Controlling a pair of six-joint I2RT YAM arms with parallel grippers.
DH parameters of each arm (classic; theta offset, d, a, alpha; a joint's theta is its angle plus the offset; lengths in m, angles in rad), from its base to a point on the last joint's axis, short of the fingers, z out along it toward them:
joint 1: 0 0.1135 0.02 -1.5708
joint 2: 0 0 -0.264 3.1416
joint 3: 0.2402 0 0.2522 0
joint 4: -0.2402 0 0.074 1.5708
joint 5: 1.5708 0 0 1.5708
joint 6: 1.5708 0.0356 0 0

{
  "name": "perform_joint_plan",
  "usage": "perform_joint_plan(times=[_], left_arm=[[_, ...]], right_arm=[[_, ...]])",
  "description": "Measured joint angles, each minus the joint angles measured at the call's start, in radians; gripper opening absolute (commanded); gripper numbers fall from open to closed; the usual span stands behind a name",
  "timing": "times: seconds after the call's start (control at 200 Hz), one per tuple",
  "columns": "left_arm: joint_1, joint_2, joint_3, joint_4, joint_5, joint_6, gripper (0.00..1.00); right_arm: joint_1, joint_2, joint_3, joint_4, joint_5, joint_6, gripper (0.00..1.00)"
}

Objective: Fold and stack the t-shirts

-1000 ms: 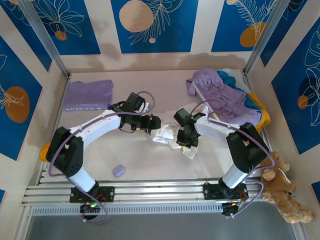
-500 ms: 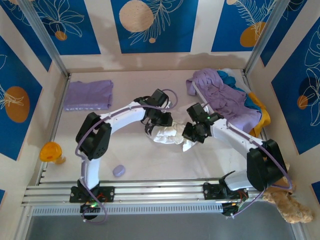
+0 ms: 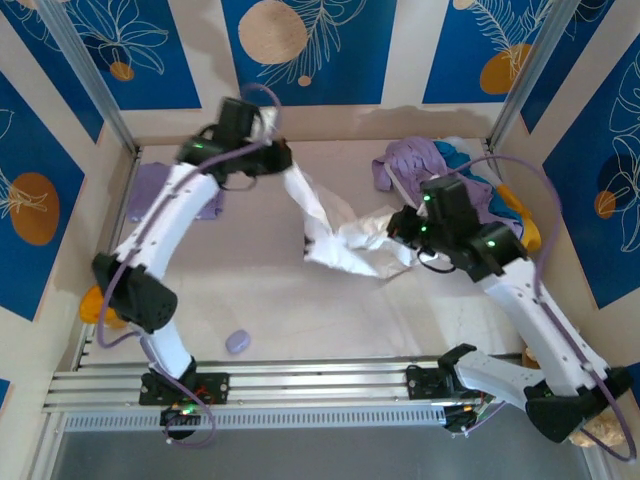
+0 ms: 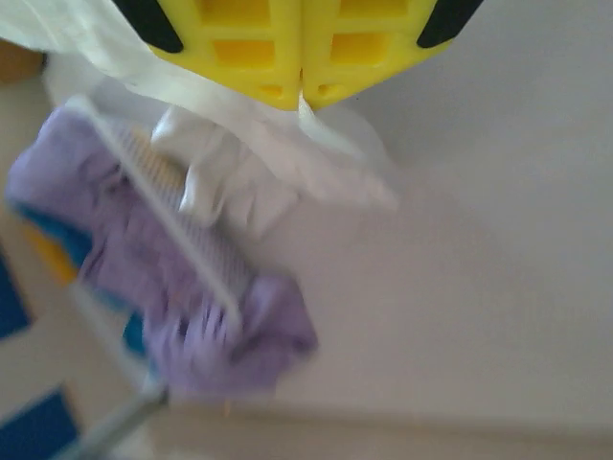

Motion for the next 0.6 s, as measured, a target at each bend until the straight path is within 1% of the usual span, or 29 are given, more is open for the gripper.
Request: perform_joint_plan(times=[0.125, 0.195, 0.31, 0.425, 0.52, 0.6], left_arm=[[0.125, -0.076, 0.146, -0.042, 0.015, 0.005, 0.0], [0.192, -0.105, 0.198, -0.05, 0.039, 0.004, 0.0], [0.3, -0.125, 0.235, -0.054, 0.092, -0.018, 0.0], [0.403, -0.122, 0.237, -0.046, 0.164, -0.076, 0.0], [0.448, -0.114, 0.237, -0.037, 0.216, -0.111, 0.0], [0.456, -0.111, 0.237, -0.034, 0.253, -0.132, 0.0]], right_arm=[[0.0, -0.028, 0.171, -0.02, 0.063, -0.058, 0.0], [0.0, -0.024, 0.258, -0.024, 0.098, -0.095, 0.0], [0.0, -0.001, 0.384, -0.018, 0.156, -0.165, 0.0], [0.0, 0.019, 0.458, -0.008, 0.204, -0.228, 0.0], [0.0, 0.04, 0.505, -0.007, 0.22, -0.265, 0.0], [-0.001, 0.057, 0.525, -0.003, 0.223, -0.284, 0.0]])
